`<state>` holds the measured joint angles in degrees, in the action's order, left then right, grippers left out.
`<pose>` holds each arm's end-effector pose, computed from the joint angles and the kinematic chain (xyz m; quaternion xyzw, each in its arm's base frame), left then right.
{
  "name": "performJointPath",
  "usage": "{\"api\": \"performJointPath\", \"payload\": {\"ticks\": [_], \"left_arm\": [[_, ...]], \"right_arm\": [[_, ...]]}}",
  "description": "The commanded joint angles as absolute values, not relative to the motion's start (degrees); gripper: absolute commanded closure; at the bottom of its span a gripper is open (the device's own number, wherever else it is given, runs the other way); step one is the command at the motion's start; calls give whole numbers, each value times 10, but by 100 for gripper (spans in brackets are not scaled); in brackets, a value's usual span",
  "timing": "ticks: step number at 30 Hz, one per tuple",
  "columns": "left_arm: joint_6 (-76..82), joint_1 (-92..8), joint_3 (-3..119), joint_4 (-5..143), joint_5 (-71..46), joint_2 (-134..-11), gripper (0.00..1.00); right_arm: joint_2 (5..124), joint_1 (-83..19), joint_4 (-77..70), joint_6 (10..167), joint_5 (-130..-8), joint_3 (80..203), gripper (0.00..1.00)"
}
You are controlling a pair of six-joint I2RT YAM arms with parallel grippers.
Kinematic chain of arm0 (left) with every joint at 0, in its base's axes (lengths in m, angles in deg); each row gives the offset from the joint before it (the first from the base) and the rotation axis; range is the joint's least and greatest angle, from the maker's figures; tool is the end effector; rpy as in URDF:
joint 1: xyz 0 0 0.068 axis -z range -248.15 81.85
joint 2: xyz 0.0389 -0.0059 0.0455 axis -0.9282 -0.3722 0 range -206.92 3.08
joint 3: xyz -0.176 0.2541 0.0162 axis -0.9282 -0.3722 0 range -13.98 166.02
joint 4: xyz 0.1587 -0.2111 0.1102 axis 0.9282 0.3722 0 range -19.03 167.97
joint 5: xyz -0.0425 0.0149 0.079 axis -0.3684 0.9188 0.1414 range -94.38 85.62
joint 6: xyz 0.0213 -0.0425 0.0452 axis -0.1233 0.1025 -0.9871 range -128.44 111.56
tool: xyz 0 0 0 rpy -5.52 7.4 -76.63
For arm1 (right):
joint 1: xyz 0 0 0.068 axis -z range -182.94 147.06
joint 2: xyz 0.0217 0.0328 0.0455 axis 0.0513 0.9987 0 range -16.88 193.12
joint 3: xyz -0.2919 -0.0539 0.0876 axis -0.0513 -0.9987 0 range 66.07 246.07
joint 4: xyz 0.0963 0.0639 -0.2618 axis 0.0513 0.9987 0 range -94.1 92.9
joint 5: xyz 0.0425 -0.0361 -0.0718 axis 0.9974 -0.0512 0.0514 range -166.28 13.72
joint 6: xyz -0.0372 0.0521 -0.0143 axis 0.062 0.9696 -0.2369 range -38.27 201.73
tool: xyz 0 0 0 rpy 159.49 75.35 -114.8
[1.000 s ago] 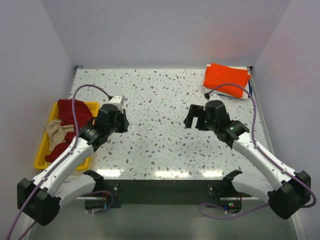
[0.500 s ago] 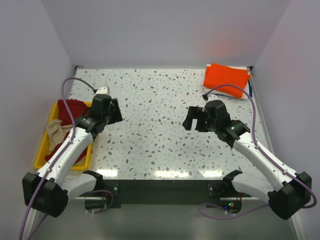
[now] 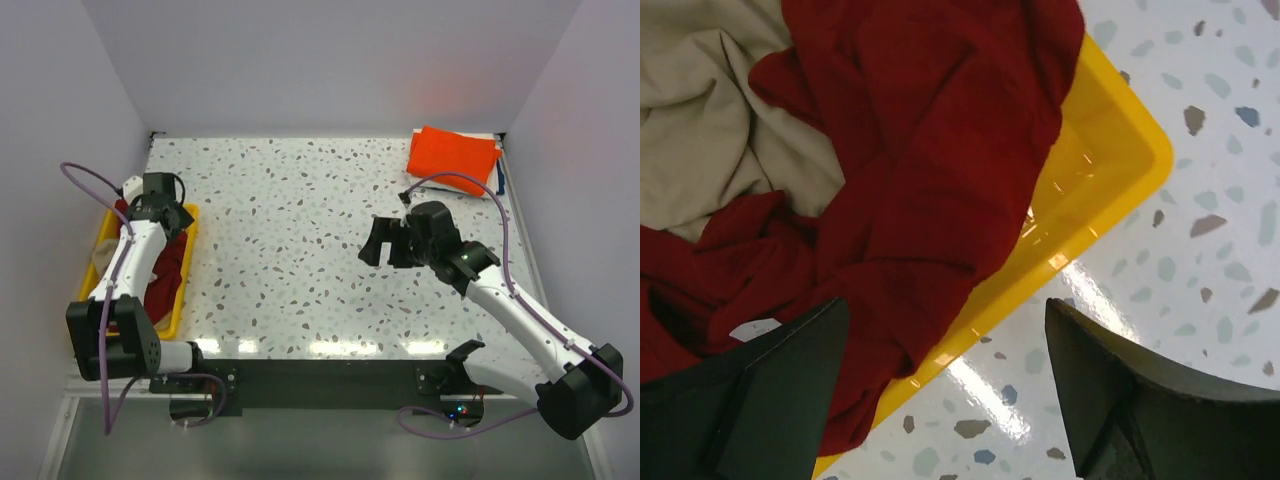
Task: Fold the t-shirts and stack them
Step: Grab the tshirt from the pile
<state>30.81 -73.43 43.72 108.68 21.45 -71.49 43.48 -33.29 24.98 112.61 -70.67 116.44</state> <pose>0.2832 0.0487 0.2850 -0.4147 0.8336 0.1170 0.3458 0.2094 0.1284 0.3089 -0.0169 0.9019 0.2567 0.3471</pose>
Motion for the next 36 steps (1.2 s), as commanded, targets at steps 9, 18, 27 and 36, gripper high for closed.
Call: {"api": "performJointPath", "payload": {"ticks": [9, 18, 27, 36], "left_arm": [[340, -761, 506, 1072, 230, -896, 41], [339, -764, 526, 1089, 226, -855, 100], [302, -765, 610, 1134, 242, -703, 100], [249, -765, 738, 1081, 145, -616, 100]], "right_arm": [[424, -333, 236, 1133, -678, 1162, 1], [423, -332, 235, 1132, -677, 1161, 1], [439, -332, 229, 1135, -659, 1161, 1], [452, -333, 217, 1133, -632, 1162, 1]]}}
